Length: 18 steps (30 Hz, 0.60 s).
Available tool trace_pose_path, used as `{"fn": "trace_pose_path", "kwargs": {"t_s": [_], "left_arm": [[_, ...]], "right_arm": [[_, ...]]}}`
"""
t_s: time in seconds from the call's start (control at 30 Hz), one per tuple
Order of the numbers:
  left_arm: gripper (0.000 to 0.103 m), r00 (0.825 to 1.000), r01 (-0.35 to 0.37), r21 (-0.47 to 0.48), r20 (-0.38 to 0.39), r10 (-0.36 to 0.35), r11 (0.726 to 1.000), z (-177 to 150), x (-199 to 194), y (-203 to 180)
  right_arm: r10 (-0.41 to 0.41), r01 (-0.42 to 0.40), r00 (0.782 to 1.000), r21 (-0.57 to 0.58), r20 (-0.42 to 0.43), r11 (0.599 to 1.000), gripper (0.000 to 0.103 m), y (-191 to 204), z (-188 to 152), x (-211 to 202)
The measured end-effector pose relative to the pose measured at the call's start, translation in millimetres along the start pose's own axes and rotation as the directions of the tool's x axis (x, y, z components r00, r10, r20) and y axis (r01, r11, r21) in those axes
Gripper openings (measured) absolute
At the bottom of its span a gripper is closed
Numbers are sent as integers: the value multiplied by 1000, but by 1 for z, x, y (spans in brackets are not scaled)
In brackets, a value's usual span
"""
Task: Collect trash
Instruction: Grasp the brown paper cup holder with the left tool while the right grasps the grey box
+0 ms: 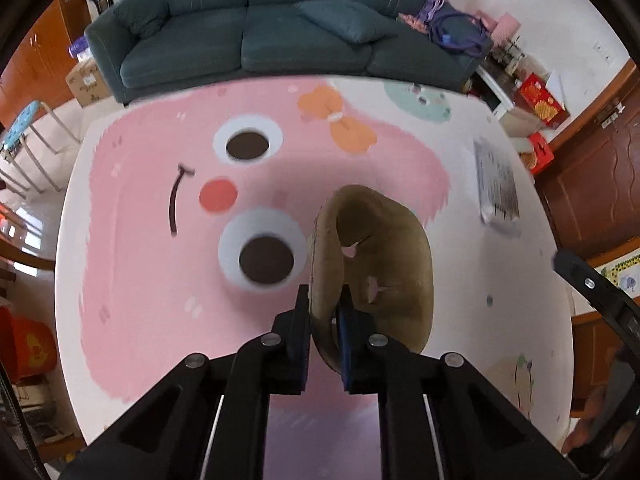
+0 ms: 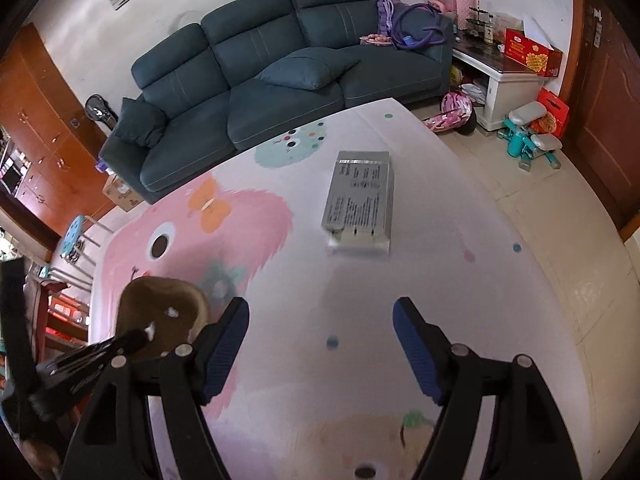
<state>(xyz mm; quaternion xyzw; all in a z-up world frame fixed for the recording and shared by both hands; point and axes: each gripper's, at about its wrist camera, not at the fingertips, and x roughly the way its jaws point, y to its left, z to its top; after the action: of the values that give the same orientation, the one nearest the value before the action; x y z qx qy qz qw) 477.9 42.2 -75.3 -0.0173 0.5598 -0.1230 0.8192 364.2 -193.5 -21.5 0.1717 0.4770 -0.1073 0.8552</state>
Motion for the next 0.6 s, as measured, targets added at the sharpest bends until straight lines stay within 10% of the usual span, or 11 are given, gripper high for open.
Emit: {"fn": "trace_pose_path", "kwargs": {"t_s": [0.6], "left_arm": [[9, 992, -53, -127, 105, 67, 990, 56, 19, 19]], "right_arm": [[-154, 158, 987, 81, -54, 984, 78, -13, 63, 107]]}}
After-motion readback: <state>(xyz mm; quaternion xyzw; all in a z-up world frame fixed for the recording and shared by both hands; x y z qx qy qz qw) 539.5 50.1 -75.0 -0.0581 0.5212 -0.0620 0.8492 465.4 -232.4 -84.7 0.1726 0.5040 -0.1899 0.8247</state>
